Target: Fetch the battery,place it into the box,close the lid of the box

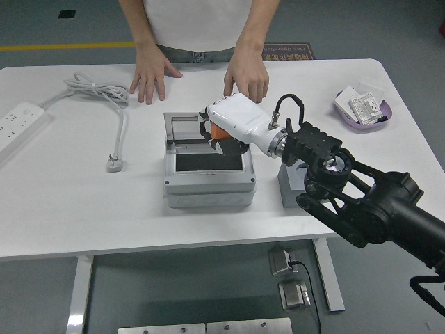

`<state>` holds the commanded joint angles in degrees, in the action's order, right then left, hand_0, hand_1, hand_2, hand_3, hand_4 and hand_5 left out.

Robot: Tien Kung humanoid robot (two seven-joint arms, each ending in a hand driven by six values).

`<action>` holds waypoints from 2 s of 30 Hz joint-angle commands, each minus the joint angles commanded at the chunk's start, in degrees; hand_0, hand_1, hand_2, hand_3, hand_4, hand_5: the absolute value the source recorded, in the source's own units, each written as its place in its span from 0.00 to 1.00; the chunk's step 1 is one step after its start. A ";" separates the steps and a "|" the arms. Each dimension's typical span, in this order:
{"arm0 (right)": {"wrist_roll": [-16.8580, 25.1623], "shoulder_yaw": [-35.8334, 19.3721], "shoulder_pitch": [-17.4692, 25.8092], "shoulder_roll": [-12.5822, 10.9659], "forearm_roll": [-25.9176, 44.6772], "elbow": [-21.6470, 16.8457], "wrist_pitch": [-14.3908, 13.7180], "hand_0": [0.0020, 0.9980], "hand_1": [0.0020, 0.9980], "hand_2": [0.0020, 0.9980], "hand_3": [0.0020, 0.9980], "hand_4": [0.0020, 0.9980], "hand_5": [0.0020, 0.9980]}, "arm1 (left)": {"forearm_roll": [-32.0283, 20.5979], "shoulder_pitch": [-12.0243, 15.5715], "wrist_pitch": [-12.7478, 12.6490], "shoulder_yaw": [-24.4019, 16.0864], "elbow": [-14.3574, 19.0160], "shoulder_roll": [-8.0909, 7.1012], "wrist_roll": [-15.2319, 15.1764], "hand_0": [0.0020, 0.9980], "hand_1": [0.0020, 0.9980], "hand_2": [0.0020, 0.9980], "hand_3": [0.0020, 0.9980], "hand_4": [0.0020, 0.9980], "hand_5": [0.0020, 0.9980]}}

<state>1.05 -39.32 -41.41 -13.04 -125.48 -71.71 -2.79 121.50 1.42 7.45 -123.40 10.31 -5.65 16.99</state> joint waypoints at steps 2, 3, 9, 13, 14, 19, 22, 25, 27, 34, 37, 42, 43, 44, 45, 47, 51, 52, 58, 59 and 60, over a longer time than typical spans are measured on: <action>-0.04 -0.15 -0.12 -0.30 0.00 -0.29 0.07 0.07 0.23 0.27 0.28 0.06 0.00 | -0.01 0.02 0.00 -0.01 0.00 0.02 0.01 0.64 0.66 0.72 0.84 0.89 0.65; -0.06 -0.22 -0.15 -0.41 0.00 -0.44 0.09 0.07 0.22 0.27 0.27 0.06 0.00 | -0.01 0.04 -0.01 -0.02 0.00 0.02 0.02 0.64 0.66 0.72 0.84 0.88 0.65; -0.08 -0.18 -0.15 -0.35 0.35 -0.54 0.13 0.07 0.22 0.27 0.27 0.06 0.00 | 0.04 0.06 -0.02 -0.09 0.00 -0.02 0.02 0.64 0.66 0.72 0.84 0.89 0.65; -0.04 -0.05 0.02 0.08 0.59 -0.23 0.09 0.07 0.22 0.27 0.27 0.06 0.00 | -0.03 0.00 -0.02 0.00 0.00 0.02 -0.01 0.64 0.66 0.72 0.84 0.89 0.65; -0.05 -0.04 0.07 0.24 0.60 -0.15 0.09 0.07 0.22 0.27 0.27 0.06 0.00 | -0.02 0.00 -0.01 0.00 0.00 0.03 -0.01 0.64 0.66 0.72 0.84 0.89 0.65; -0.18 -0.07 0.25 0.64 0.33 -0.16 0.14 0.07 0.22 0.27 0.27 0.06 0.00 | 0.06 0.06 0.00 -0.06 0.00 0.05 0.06 0.64 0.66 0.72 0.84 0.89 0.65; -0.33 0.07 0.32 0.78 0.29 -0.22 0.21 0.07 0.22 0.27 0.27 0.06 0.00 | 0.08 0.09 0.00 -0.09 0.00 0.02 0.07 0.64 0.66 0.72 0.84 0.89 0.65; -0.42 0.22 0.34 0.99 0.38 -0.09 0.25 0.07 0.22 0.27 0.27 0.06 0.00 | 0.03 0.06 0.01 -0.02 0.00 0.01 0.06 0.64 0.66 0.72 0.84 0.89 0.65; -0.44 0.38 0.39 1.20 0.38 0.03 0.24 0.07 0.22 0.27 0.27 0.06 0.00 | 0.03 0.01 0.01 0.01 0.00 0.01 0.05 0.64 0.66 0.72 0.84 0.89 0.65; -0.57 0.86 0.75 1.66 -0.75 0.63 0.16 0.07 0.22 0.27 0.27 0.06 0.00 | 0.03 -0.11 0.03 0.12 0.00 -0.06 0.05 0.64 0.66 0.72 0.84 0.89 0.65; -0.60 0.84 0.88 1.77 -0.98 1.16 0.07 0.07 0.22 0.27 0.27 0.06 0.00 | 0.11 -0.05 0.04 0.05 0.00 -0.08 0.10 0.64 0.66 0.72 0.84 0.89 0.65; -0.83 1.20 0.96 1.89 -1.27 1.63 0.14 0.07 0.22 0.27 0.27 0.06 0.00 | 0.07 -0.02 0.05 0.12 0.00 -0.09 0.12 0.64 0.66 0.72 0.84 0.89 0.65; -0.90 1.35 0.98 1.94 -1.27 1.66 0.16 0.07 0.22 0.27 0.27 0.06 0.00 | 0.08 -0.02 0.05 0.13 0.00 -0.09 0.10 0.64 0.66 0.72 0.84 0.89 0.65; -0.95 1.46 0.98 1.98 -1.27 1.68 0.18 0.07 0.22 0.27 0.27 0.06 0.00 | 0.08 -0.02 0.05 0.13 0.00 -0.09 0.10 0.64 0.66 0.72 0.84 0.89 0.65; -1.00 1.61 1.00 2.03 -1.21 1.73 0.19 0.07 0.22 0.27 0.27 0.06 0.00 | 0.05 -0.02 0.05 0.18 0.00 -0.10 0.08 0.64 0.66 0.72 0.84 0.89 0.65; -1.08 1.84 1.01 2.12 -1.14 1.81 0.23 0.07 0.22 0.27 0.27 0.06 0.00 | 0.09 -0.01 0.06 0.18 0.00 -0.12 0.08 0.64 0.66 0.72 0.84 0.89 0.65; -1.18 2.19 0.98 2.25 -1.13 1.95 0.27 0.07 0.22 0.27 0.27 0.06 0.00 | 0.18 -0.02 0.08 0.16 0.00 -0.18 0.07 0.64 0.66 0.72 0.84 0.89 0.65; -1.21 2.26 0.98 2.28 -1.23 1.98 0.26 0.07 0.22 0.27 0.27 0.06 0.00 | 0.20 -0.04 0.08 0.16 0.00 -0.20 0.07 0.64 0.66 0.72 0.84 0.89 0.65; -1.22 2.40 0.98 2.64 -1.39 2.63 0.13 0.07 0.22 0.27 0.27 0.06 0.00 | 0.41 -0.14 0.12 0.09 0.00 -0.25 0.09 0.64 0.66 0.72 0.84 0.88 0.65; -1.20 2.40 0.98 2.68 -1.34 2.73 0.10 0.07 0.22 0.27 0.27 0.06 0.00 | 0.43 -0.16 0.12 0.08 0.00 -0.26 0.09 0.64 0.66 0.72 0.84 0.88 0.65; -1.14 2.42 1.00 2.72 -1.22 2.89 0.03 0.07 0.22 0.27 0.27 0.06 0.00 | 0.45 -0.21 0.13 0.11 0.00 -0.29 0.08 0.64 0.66 0.72 0.84 0.88 0.65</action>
<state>-0.08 -36.91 -40.41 -10.32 -126.69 -68.82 -2.76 121.94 1.22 7.59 -123.29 10.31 -5.94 17.08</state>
